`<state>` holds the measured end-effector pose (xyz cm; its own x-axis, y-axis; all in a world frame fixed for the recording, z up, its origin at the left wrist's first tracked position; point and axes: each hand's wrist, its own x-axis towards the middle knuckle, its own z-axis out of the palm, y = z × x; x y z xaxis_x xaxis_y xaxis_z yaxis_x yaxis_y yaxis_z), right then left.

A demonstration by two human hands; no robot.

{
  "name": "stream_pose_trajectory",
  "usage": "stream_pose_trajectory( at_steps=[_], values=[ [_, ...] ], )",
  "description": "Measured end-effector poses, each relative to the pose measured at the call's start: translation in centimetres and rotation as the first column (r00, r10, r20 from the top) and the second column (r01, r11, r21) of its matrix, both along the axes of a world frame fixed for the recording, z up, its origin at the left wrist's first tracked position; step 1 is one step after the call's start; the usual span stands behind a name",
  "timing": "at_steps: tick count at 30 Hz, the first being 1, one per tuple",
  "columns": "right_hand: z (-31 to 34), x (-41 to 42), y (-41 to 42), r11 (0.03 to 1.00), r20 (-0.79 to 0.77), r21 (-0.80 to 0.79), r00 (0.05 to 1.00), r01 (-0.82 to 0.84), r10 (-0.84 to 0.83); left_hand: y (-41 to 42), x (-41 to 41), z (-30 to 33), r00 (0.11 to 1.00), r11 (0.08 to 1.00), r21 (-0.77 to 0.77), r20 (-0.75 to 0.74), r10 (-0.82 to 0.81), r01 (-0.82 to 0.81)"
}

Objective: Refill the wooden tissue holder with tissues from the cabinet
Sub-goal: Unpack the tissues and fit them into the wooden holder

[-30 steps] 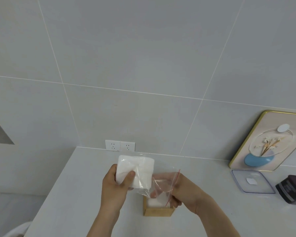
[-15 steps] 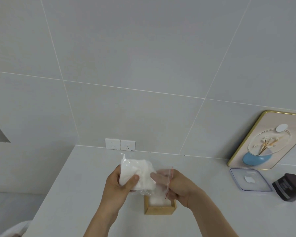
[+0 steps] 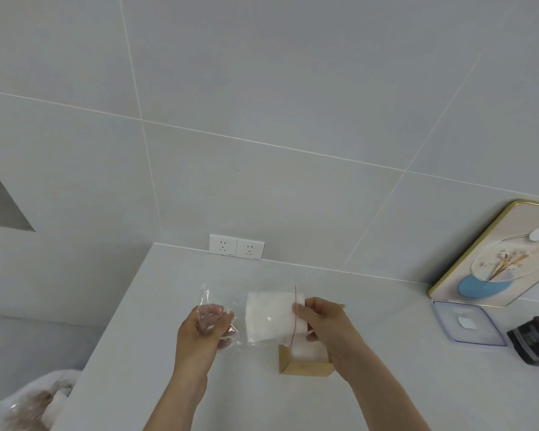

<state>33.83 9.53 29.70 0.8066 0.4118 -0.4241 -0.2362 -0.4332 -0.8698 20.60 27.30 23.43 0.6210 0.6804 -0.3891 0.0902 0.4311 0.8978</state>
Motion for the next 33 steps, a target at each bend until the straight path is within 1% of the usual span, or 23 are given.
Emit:
stream_pose_trajectory(
  at_steps=[6,9,11,14,16,18,20,21,22,23,24,25,27,28,30,32,33],
  values=[
    [-1.5,-1.2,0.9,0.996,-0.017,0.027,0.997,0.081,-0.080,1.9,-2.1,-3.5,0.993,0.992,-0.098,-0.095,0.065,-0.074],
    [-2.2,-1.9,1.0,0.989,-0.016,0.029,0.989,0.145,-0.145,2.5,-2.9,-5.3,0.982,0.984,-0.136,-0.169,0.089,-0.113],
    [-2.4,-2.2,1.0,0.983,-0.027,0.022,0.982,0.185,-0.184,2.9,-3.5,-6.5,0.964,0.979,-0.145,-0.242,0.105,-0.143],
    [-2.7,-2.6,0.5,0.976,-0.047,0.011,0.975,0.218,-0.218,3.2,-4.2,-8.5,0.930,0.981,-0.138,-0.359,0.077,-0.135],
    [-3.0,-2.8,0.1,0.971,-0.056,0.005,0.970,0.239,-0.238,3.1,-4.6,-9.3,0.887,0.992,-0.087,-0.461,0.040,-0.090],
    [-3.3,-2.8,-0.4,0.967,-0.068,0.001,0.965,0.256,-0.255,2.9,-4.7,-9.7,0.799,0.999,0.024,-0.599,0.042,-0.035],
    [-3.5,-2.8,-0.9,0.965,-0.078,-0.003,0.962,0.261,-0.260,2.5,-4.4,-9.4,0.710,0.983,0.184,-0.692,0.132,-0.003],
    [-3.6,-2.7,-1.1,0.965,-0.083,-0.002,0.962,0.262,-0.262,2.2,-4.1,-9.0,0.683,0.961,0.276,-0.704,0.194,0.011],
    [-3.7,-2.5,-1.3,0.964,-0.090,0.001,0.960,0.266,-0.264,1.8,-3.6,-8.5,0.678,0.930,0.366,-0.690,0.252,0.027],
    [-3.7,-2.3,-1.5,0.963,-0.099,0.006,0.958,0.270,-0.268,1.3,-3.0,-7.9,0.695,0.892,0.451,-0.653,0.300,0.039],
    [-3.8,-2.1,-1.8,0.961,-0.109,0.014,0.956,0.275,-0.272,0.7,-2.2,-7.2,0.732,0.863,0.502,-0.606,0.312,0.047],
    [-3.9,-1.8,-2.0,0.961,-0.121,0.020,0.954,0.277,-0.273,0.1,-1.3,-6.4,0.787,0.862,0.504,-0.549,0.279,0.046],
    [-4.0,-1.2,-2.7,0.963,-0.152,0.029,0.954,0.267,-0.260,-1.4,0.8,-4.7,0.897,0.936,0.346,-0.431,0.098,0.063],
    [-4.1,-0.8,-3.1,0.966,-0.175,0.037,0.953,0.257,-0.247,-2.3,1.8,-3.9,0.925,0.960,0.259,-0.379,0.002,0.104],
    [-4.1,0.0,-3.9,0.969,-0.238,0.069,0.947,0.239,-0.217,-4.3,3.7,-2.8,0.940,0.978,0.116,-0.315,-0.130,0.174],
    [-3.9,0.9,-4.7,0.965,-0.297,0.112,0.935,0.238,-0.196,-6.1,5.2,-1.9,0.922,0.970,-0.025,-0.304,-0.240,0.244],
    [-3.8,1.4,-5.1,0.961,-0.322,0.135,0.928,0.242,-0.189,-7.0,5.9,-1.4,0.907,0.951,-0.108,-0.287,-0.309,0.290]
  ],
)
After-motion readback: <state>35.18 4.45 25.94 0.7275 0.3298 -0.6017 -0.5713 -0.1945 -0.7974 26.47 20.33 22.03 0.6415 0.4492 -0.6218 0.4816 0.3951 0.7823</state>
